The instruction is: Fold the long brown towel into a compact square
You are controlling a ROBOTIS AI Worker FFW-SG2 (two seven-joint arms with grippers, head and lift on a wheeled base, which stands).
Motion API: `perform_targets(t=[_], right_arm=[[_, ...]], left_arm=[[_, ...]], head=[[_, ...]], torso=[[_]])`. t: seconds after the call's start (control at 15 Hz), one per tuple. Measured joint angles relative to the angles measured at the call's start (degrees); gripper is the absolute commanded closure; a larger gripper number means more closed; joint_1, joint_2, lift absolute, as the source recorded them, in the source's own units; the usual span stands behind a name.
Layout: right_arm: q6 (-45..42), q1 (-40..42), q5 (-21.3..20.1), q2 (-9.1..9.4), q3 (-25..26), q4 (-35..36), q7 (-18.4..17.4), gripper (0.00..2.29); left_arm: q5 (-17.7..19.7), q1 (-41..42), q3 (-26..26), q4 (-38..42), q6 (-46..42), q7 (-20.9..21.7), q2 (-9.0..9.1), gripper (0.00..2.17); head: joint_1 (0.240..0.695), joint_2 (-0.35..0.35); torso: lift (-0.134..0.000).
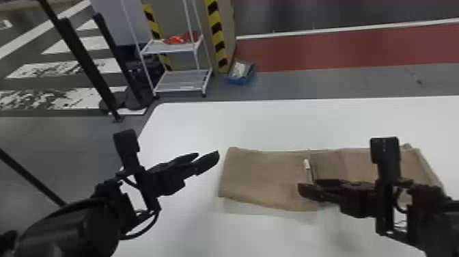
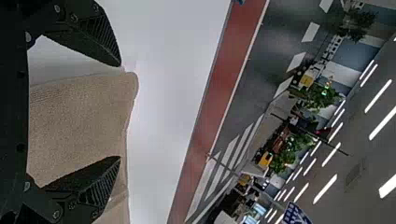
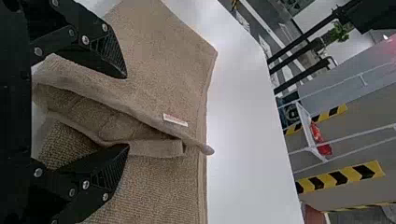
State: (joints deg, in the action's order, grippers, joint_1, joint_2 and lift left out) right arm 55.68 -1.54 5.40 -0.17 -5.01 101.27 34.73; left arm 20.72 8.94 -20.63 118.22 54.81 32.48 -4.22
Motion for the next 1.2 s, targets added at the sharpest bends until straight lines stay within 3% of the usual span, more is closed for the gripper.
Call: perform_targets(t=[0.8, 0.93, 1.2], right_arm=[[6.2, -1.17, -1.19, 0.0, 0.72, 2.36, -2.81, 0.41], [6.1, -2.09, -1.71, 0.0, 0.47, 1.4, -2.9, 0.61], [4.54, -2.4, -1.56, 0.0, 0.33, 1.14, -2.82, 0.63]], left_arm=[[1.05, 0.71, -0.28, -0.88, -2.12, 1.22, -0.89, 0.21], [1.33, 0.99, -0.47, -0.88, -2.28, 1.45, -1.02, 0.21], [1.69, 1.61, -0.78, -0.92, -2.97, 1.82, -1.23, 0.21]], head=[[0.695, 0.217], [0.695, 0.216], [0.695, 0.22]], torso=[[-0.124], [-0.124], [-0.124]])
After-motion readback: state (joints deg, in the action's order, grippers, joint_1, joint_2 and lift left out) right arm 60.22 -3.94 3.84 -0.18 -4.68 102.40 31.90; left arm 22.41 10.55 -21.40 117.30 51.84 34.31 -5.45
